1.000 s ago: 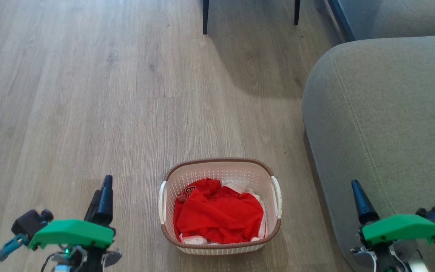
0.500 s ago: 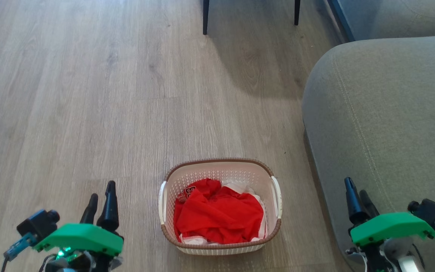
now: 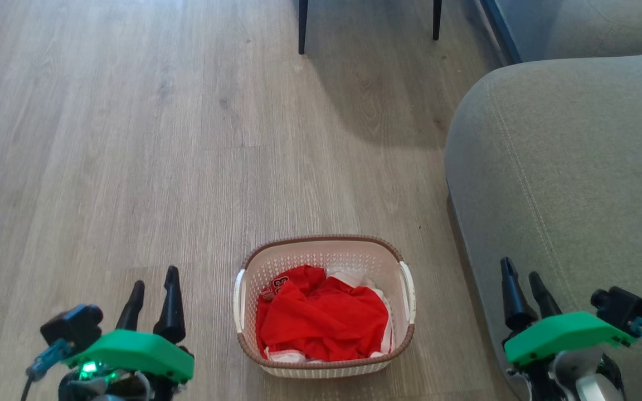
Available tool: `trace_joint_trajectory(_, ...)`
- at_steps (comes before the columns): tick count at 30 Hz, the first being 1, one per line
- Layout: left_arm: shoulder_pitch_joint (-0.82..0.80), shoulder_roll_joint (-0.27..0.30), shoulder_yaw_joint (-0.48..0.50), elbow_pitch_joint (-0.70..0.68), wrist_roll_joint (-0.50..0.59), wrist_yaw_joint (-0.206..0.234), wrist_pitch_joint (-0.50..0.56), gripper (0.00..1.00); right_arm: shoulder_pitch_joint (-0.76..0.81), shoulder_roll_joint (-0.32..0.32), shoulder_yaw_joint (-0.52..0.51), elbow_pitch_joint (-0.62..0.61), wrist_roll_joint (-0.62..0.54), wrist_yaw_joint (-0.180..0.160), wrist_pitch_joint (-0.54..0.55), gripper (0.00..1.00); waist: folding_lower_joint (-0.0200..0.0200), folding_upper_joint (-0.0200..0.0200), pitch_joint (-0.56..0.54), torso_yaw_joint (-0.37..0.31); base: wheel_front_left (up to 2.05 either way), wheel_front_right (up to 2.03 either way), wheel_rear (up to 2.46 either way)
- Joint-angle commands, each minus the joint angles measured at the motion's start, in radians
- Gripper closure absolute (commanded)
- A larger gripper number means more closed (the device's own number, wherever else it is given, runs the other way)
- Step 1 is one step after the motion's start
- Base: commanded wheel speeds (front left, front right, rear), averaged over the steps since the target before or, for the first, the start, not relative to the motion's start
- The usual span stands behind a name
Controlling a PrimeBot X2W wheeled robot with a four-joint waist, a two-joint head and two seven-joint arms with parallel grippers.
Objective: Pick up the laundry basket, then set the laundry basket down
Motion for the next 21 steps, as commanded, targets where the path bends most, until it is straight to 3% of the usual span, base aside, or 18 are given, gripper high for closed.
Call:
trace_joint_trajectory(1,-0.015,0.02,0.016,-0.043,0.036,0.01,-0.019,0.0,-0.03,-0.01,0.02,-0.043,-0.033,-0.001,-0.017,0.0,0.0,0.0,-0.001,0.0,0.0,0.0,0.0)
trace_joint_trajectory(21,0.02,0.037,-0.015,-0.079,0.265,0.054,-0.075,0.0,-0.026,-0.013,0.063,-0.065,-0.251,-0.001,-0.072,0.0,0.0,0.0,-0.007,-0.002,0.0,0.0,0.0)
